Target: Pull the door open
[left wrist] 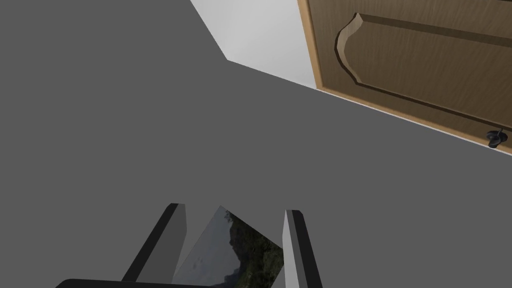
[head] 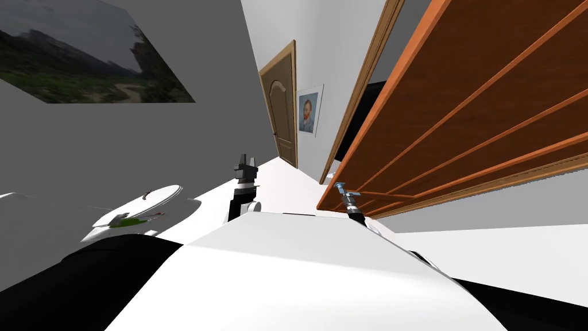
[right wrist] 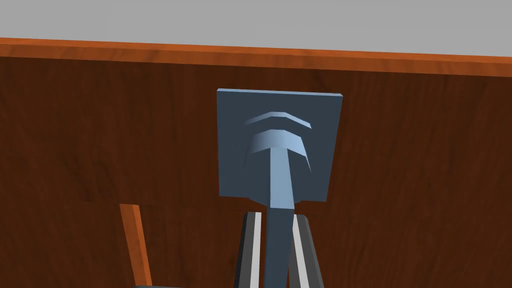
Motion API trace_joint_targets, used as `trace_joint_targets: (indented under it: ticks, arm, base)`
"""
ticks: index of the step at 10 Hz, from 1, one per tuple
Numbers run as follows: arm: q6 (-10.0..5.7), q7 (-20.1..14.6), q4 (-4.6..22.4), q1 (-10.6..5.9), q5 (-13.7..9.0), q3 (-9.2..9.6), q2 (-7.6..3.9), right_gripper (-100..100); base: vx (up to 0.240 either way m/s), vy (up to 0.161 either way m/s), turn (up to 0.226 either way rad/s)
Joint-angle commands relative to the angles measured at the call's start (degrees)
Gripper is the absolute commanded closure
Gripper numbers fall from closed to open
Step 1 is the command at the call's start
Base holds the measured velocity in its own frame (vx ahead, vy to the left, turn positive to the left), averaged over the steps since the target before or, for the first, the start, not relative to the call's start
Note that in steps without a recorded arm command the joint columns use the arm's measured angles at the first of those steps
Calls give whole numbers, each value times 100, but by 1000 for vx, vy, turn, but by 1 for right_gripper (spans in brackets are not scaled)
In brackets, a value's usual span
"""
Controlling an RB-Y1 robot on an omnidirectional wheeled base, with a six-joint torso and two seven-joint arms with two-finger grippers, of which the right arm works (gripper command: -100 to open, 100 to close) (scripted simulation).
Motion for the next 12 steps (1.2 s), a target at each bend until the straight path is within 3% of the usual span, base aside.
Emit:
trace_joint_targets:
  ticks: [1, 3, 5, 10, 11, 12]
  arm:
    - [-99, -99, -151, 161, 48, 61, -56, 100]
    - [-322, -249, -156, 306, 121, 152, -175, 100]
    - [-380, -287, -157, 343, 139, 176, -206, 100]
    - [-765, -545, -164, 592, 264, 333, -411, 100]
    - [-730, -503, -95, 503, 252, 319, -373, 100]
    - [-885, -551, -46, 575, 288, 361, -411, 100]
  base:
    - [-223, -63, 124]
    - [-193, -63, 103]
    - [-132, -53, 53]
    - [-119, -41, 73]
    - [-67, -21, 19]
    - [-123, -41, 152]
